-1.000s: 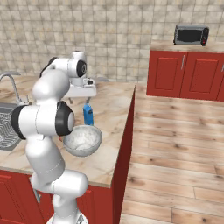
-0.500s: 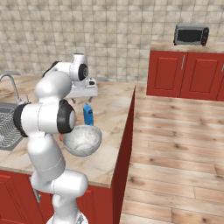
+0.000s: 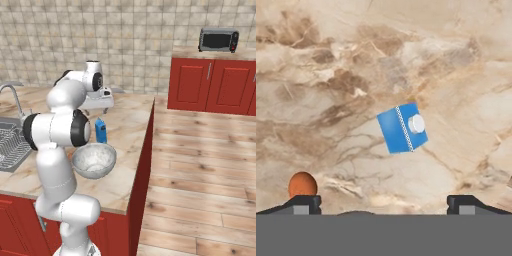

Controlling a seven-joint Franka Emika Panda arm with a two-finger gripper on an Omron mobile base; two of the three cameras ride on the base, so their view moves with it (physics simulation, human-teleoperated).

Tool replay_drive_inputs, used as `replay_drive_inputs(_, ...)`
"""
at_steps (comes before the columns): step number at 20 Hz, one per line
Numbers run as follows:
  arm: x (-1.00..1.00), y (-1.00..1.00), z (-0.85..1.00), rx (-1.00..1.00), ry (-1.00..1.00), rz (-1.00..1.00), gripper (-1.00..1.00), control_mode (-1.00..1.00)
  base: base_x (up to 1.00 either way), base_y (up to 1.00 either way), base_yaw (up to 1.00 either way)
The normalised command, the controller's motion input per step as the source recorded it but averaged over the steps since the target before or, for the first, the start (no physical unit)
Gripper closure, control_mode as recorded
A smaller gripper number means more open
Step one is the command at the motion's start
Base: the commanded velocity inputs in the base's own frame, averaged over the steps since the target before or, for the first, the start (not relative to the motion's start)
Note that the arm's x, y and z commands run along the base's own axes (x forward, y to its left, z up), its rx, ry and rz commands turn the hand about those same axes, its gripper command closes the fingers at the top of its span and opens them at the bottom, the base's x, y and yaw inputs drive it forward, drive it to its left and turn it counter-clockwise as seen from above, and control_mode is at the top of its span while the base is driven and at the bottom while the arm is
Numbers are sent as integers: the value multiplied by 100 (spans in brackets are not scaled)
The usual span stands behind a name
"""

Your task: Gather the eggs and milk located in the vicinity of the sink area and place them right next to the bowl.

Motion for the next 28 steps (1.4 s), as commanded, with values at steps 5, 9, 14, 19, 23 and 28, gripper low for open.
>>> replay_drive_inputs(5,28,3,-10,0,0,0,-100,-100,0,0,0)
replay_drive_inputs(9,1,0,-13,0,0,0,-100,-100,0,0,0)
replay_drive_inputs(14,31,0,-13,0,0,0,-100,-100,0,0,0)
replay_drive_inputs(19,11,0,-4,0,0,0,-100,-100,0,0,0)
replay_drive_inputs(23,0,0,-1,0,0,0,-100,-100,0,0,0)
replay_drive_inputs(28,0,0,-22,0,0,0,-100,-100,0,0,0)
